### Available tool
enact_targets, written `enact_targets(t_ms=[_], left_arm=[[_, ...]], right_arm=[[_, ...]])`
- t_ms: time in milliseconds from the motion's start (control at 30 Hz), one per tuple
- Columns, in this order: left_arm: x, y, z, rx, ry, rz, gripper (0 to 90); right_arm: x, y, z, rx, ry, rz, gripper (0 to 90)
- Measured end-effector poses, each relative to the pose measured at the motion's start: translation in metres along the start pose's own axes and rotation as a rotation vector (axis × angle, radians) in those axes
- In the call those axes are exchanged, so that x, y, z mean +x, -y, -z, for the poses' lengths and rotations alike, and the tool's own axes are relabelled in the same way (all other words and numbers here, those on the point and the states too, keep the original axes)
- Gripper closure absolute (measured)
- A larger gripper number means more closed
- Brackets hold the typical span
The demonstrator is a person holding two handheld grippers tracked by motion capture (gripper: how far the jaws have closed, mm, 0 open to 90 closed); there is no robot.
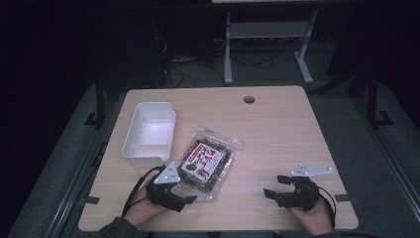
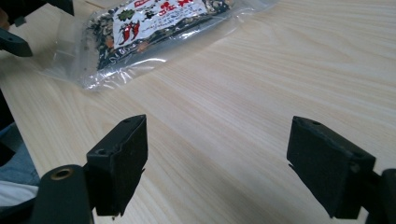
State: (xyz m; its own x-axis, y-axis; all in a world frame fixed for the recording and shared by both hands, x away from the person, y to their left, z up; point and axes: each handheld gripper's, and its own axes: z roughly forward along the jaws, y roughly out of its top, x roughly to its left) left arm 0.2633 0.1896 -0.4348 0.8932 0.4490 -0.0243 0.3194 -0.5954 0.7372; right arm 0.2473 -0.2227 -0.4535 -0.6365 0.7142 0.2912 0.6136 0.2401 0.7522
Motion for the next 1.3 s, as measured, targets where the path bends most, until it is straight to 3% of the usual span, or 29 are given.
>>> enact_targets(t_ms=[300,400,667,800,867,933,1000,1100,1300], left_arm=[[0.002,0.000,-0.001,0.004,-0.012,-0.014,18.0],[0.003,0.000,-0.003,0.010,-0.013,-0.018,19.3],[0.007,0.000,-0.003,0.017,-0.025,-0.020,22.3],[0.010,0.001,-0.003,0.020,-0.029,-0.013,22.7],[0.011,0.001,-0.003,0.020,-0.031,-0.012,22.8],[0.012,0.001,-0.004,0.024,-0.033,-0.008,23.0],[0.013,0.001,-0.004,0.024,-0.032,-0.006,23.1],[0.014,0.001,-0.005,0.028,-0.032,-0.003,23.3],[0.015,0.001,-0.008,0.033,-0.030,-0.003,23.3]], right_arm=[[-0.008,-0.021,-0.015,0.007,-0.023,0.001,18.9],[-0.010,-0.034,-0.024,0.003,-0.052,0.010,18.1],[-0.010,-0.065,-0.048,0.027,-0.035,0.054,18.0],[-0.016,-0.079,-0.061,0.042,-0.013,0.051,18.1],[-0.018,-0.081,-0.063,0.041,-0.018,0.047,18.1],[-0.027,-0.091,-0.073,0.052,0.005,0.014,19.7],[-0.034,-0.100,-0.081,0.064,-0.009,-0.030,19.9],[-0.041,-0.108,-0.094,0.089,0.006,-0.056,21.3],[-0.049,-0.119,-0.111,0.133,0.042,-0.072,24.8]])
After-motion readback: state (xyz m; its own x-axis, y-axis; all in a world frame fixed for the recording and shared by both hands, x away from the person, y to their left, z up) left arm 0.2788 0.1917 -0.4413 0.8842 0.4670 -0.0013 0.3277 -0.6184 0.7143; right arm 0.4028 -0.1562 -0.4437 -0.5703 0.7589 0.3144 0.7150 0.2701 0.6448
